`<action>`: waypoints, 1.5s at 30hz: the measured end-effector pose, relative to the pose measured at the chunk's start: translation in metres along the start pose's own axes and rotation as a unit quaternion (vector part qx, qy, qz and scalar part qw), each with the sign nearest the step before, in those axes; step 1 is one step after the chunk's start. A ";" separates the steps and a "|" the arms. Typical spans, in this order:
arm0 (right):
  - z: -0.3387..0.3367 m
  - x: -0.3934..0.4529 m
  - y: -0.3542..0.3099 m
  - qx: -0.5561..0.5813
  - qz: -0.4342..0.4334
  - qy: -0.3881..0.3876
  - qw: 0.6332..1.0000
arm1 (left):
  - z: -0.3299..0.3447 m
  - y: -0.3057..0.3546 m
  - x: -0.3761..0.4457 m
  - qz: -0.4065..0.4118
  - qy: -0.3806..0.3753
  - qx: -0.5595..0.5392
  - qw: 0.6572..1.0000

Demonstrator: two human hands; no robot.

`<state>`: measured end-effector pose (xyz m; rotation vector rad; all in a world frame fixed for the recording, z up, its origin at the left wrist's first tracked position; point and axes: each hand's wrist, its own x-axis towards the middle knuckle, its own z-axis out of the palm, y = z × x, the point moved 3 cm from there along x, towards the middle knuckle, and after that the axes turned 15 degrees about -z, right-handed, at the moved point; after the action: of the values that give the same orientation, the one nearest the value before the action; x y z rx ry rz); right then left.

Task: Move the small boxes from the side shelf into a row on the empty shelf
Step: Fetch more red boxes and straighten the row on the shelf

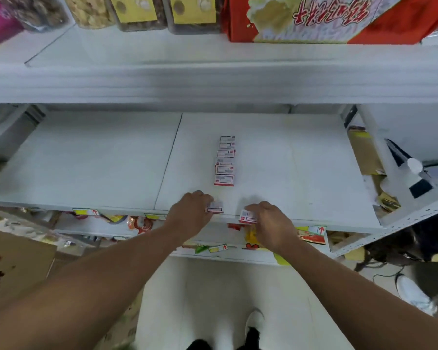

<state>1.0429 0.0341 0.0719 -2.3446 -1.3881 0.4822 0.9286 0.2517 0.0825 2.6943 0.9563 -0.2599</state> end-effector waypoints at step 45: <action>0.110 0.098 -0.021 0.501 0.157 0.230 0.819 | 0.002 0.068 -0.006 -0.124 -0.139 -0.589 0.787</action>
<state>1.0200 0.1455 -0.0237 -1.5998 -0.3267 0.5100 0.9673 0.1972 0.0946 1.3398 0.9144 -0.0506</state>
